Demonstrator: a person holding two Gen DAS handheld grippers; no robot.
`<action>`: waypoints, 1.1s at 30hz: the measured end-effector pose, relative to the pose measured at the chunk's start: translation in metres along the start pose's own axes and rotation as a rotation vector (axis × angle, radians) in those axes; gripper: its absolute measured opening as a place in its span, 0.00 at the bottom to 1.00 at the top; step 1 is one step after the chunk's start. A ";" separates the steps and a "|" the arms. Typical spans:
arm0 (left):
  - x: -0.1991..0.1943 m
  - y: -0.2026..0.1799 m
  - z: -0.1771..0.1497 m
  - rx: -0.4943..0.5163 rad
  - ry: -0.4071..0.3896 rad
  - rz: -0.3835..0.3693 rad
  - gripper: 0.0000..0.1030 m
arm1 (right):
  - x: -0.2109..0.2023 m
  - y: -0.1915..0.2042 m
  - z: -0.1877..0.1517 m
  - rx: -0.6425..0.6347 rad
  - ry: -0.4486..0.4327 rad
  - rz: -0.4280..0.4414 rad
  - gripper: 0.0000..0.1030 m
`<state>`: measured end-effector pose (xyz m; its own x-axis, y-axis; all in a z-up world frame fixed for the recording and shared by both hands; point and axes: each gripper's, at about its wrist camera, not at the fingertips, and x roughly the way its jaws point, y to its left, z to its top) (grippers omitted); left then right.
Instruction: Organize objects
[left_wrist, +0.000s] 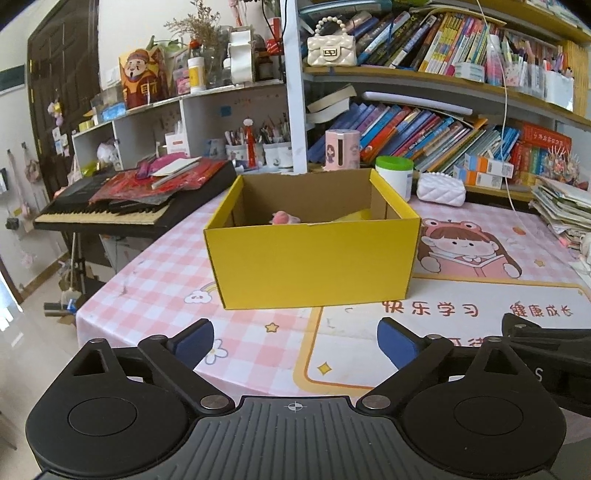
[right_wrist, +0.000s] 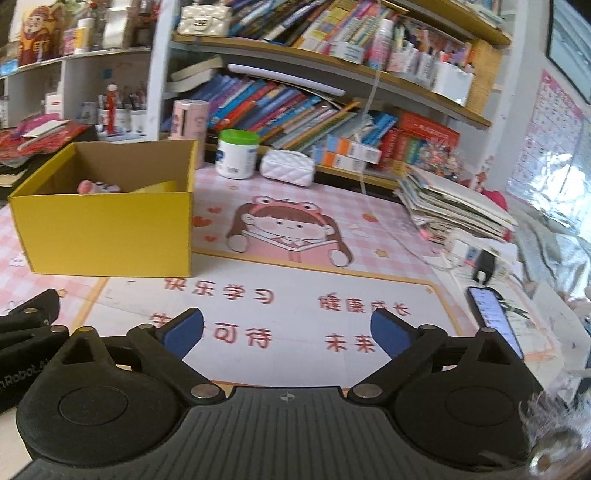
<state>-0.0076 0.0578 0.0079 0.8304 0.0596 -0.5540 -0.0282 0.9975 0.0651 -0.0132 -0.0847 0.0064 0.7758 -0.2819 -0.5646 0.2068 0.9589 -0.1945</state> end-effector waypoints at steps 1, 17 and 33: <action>0.001 -0.003 0.001 -0.002 0.005 -0.001 0.95 | 0.001 -0.002 0.000 0.005 0.005 -0.010 0.98; 0.005 -0.031 0.000 0.032 0.046 0.068 0.97 | 0.014 -0.018 -0.004 -0.006 0.053 -0.075 1.00; 0.007 -0.045 0.000 0.056 0.062 0.092 0.97 | 0.018 -0.030 -0.007 0.036 0.082 -0.090 1.00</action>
<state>-0.0009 0.0138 0.0012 0.7899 0.1545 -0.5935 -0.0700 0.9841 0.1631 -0.0100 -0.1189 -0.0037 0.7022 -0.3669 -0.6101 0.2956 0.9299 -0.2191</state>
